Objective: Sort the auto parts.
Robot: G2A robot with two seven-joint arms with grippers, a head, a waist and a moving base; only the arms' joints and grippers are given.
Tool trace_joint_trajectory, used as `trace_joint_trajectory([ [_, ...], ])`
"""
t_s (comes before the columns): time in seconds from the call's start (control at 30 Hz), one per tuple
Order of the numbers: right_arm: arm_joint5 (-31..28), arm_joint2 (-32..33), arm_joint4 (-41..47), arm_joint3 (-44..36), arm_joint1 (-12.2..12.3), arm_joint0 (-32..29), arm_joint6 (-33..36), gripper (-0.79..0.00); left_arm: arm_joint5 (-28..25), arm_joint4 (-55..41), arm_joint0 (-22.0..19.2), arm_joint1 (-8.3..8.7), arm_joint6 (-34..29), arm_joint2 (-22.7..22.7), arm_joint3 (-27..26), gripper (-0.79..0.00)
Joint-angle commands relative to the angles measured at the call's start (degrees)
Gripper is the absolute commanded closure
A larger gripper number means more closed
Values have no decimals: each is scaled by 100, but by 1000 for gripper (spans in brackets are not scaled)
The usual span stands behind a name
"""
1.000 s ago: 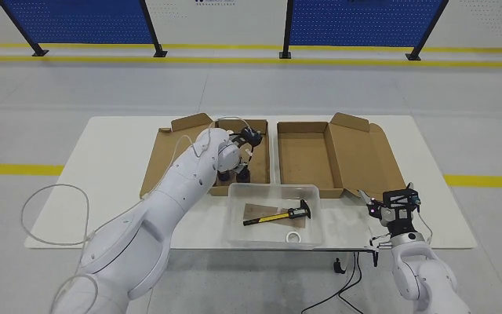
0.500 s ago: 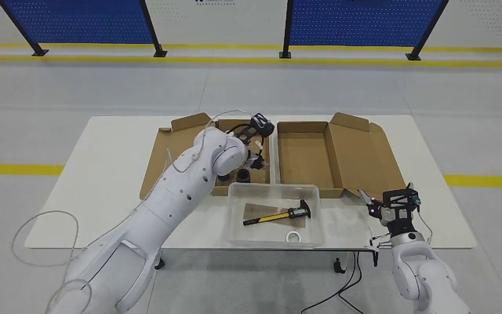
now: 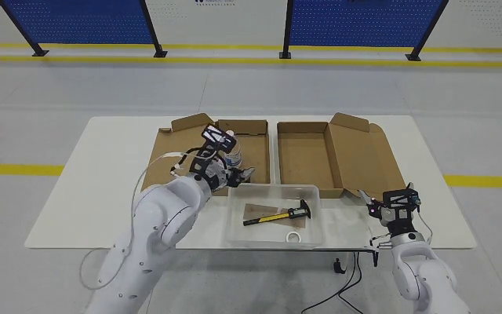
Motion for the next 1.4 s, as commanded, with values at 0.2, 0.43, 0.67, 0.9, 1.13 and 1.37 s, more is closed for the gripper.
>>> trace_joint_trajectory([
  [0.2, 0, 0, 0, 0, 0, 0, 0, -785, 525, 646, 1720, 125, 1509, -1413, -892, -785],
  [0.43, 0, 0, 0, 0, 0, 0, 0, -785, 905, 756, 2619, 146, 1652, -2303, -1147, -785],
  [0.67, 0, 0, 0, 0, 0, 0, 0, -785, 905, 756, 2619, 146, 1652, -2303, -1147, -785],
  [0.9, -488, -9, 123, -133, 9, 155, -64, -785, 905, 756, 2619, 146, 1652, -2303, -1147, -785],
  [1.13, -1781, 15, 53, -661, 90, 466, 756, -785, 905, 756, 2619, 146, 1652, -2303, -1147, -785],
  [1.37, -3202, 377, 672, -845, 221, 1230, 2224, -785, 905, 756, 2619, 146, 1652, -2303, -1147, -785],
])
